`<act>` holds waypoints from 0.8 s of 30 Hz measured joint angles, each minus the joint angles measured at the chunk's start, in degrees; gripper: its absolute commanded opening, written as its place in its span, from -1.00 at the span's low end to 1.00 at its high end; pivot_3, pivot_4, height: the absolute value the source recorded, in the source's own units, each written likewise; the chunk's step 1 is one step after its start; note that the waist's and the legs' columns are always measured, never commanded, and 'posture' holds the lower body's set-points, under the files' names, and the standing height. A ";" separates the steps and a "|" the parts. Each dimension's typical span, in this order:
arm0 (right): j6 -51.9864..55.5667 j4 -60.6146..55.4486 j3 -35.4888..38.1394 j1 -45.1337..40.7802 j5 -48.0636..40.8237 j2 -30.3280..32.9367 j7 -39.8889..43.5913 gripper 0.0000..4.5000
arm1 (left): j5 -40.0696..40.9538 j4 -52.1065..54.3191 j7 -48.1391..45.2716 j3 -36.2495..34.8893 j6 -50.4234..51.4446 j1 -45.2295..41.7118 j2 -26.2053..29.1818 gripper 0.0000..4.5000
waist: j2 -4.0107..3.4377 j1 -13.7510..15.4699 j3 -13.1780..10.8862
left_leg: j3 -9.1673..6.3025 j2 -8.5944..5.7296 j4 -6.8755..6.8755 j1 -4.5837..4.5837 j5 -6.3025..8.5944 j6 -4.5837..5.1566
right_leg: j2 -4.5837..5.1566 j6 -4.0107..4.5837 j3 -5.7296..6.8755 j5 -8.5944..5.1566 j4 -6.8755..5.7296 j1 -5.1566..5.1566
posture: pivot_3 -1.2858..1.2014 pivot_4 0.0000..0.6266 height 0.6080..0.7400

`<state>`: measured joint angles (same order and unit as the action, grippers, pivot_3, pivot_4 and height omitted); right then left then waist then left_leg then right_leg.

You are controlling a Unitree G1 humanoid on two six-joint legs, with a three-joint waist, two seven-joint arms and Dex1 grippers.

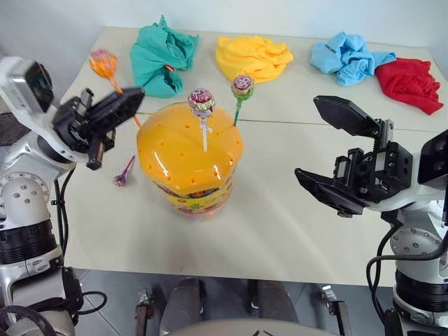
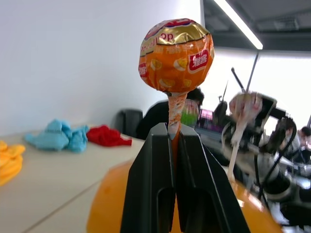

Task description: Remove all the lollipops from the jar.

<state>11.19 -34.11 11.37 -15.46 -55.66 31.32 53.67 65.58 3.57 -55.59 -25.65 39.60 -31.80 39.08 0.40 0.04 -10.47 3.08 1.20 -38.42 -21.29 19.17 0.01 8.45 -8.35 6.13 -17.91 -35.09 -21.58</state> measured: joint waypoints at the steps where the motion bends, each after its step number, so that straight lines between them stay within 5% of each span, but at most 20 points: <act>1: -0.02 0.08 -0.32 -0.12 0.11 0.08 1.28 1.00 | 1.68 -0.22 2.08 -1.74 0.74 0.09 -0.08 -0.99 | 0.00 -0.13 0.00 | -0.12 0.01 0.00 0.01 0.00 0.00 | 0.00 0.00 0.00 0.00 0.00 0.00 | 0.03 -0.52 1.00; 4: -0.06 0.89 -2.82 -1.30 1.17 0.70 6.64 1.00 | 4.06 -2.25 7.43 -7.41 1.91 2.16 0.89 -0.99 | 0.00 -0.66 0.00 | -0.15 0.01 0.05 0.10 0.00 0.00 | -0.01 0.00 -0.03 0.00 -0.03 0.00 | 0.03 -0.52 1.00; 9: -0.06 5.79 -5.34 -2.15 3.29 3.39 16.97 1.00 | -8.27 -6.91 11.67 -14.09 2.62 26.76 11.54 -0.99 | 0.02 -1.90 -0.02 | -0.06 0.04 0.34 0.16 0.01 0.01 | -0.02 0.01 -0.01 -0.01 0.10 -0.05 | 0.03 -0.52 1.00; 15: -0.04 11.14 -7.01 -0.91 10.78 8.22 22.01 1.00 | -19.07 -4.62 9.76 -16.67 -2.02 46.89 9.54 -0.99 | 0.31 0.29 -0.05 | -0.09 0.30 0.05 0.01 0.15 0.09 | 0.09 0.01 0.03 0.00 0.26 0.02 | 0.03 -0.52 1.00; 20: -0.02 13.89 -7.14 -1.04 14.22 8.71 21.69 1.00 | -24.72 -0.67 10.19 -13.25 -4.71 50.83 6.49 -0.99 | 0.30 1.20 -0.06 | -0.03 0.39 0.06 0.09 0.18 0.02 | 0.08 0.09 0.00 0.00 0.29 -0.01 | 0.03 -0.52 1.00; 24: 0.40 14.07 -7.17 -1.26 15.94 8.64 19.42 1.00 | -26.52 0.19 11.31 -11.75 -5.31 49.08 6.32 -0.55 | 0.29 1.13 -0.06 | 0.01 0.44 0.14 0.09 0.19 -0.02 | 0.03 0.12 0.03 0.01 0.17 -0.06 | 0.03 -0.52 1.00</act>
<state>11.59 -20.04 4.20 -16.72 -39.72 39.97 73.09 39.06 3.76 -44.28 -37.40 34.28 17.28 45.40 0.69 1.17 -10.53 3.09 1.64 -38.28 -21.20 19.36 -0.02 8.48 -8.23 6.15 -17.89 -34.93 -21.64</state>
